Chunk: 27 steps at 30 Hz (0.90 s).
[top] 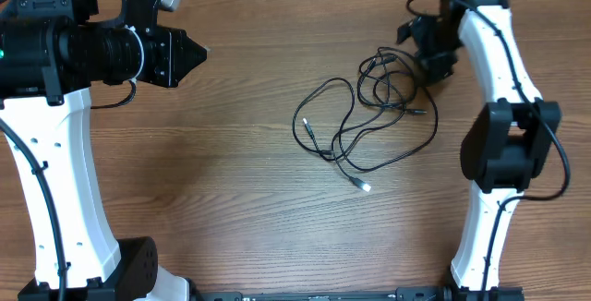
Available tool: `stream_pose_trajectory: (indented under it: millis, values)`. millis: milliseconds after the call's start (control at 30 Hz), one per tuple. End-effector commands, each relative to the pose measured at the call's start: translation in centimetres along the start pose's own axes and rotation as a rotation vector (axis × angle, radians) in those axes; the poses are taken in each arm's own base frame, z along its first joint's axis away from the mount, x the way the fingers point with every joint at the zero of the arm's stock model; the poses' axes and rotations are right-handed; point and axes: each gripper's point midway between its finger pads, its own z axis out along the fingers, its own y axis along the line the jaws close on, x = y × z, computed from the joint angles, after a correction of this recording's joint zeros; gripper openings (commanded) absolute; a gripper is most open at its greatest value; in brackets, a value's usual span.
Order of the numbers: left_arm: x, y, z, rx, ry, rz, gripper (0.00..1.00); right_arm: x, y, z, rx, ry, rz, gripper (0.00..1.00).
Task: Untangle cables
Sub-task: 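Lower the right gripper onto the cable pile and grasp a strand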
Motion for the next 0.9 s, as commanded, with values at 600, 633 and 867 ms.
stream_pose_trajectory:
  millis: [600, 633, 867]
  values:
    - [0.6, -0.4, -0.3, 0.003, 0.018, 0.007, 0.04, 5.5, -4.3, 9.9, 0.104, 0.103, 0.065, 0.04]
    - [0.6, -0.4, -0.3, 0.003, 0.017, 0.007, 0.04, 6.3, -3.6, 10.0, 0.093, 0.103, 0.026, 0.04]
    - [0.7, 0.3, -0.3, -0.037, 0.025, 0.008, 0.04, 14.7, 4.4, 8.9, -0.082, 0.068, -0.404, 0.04]
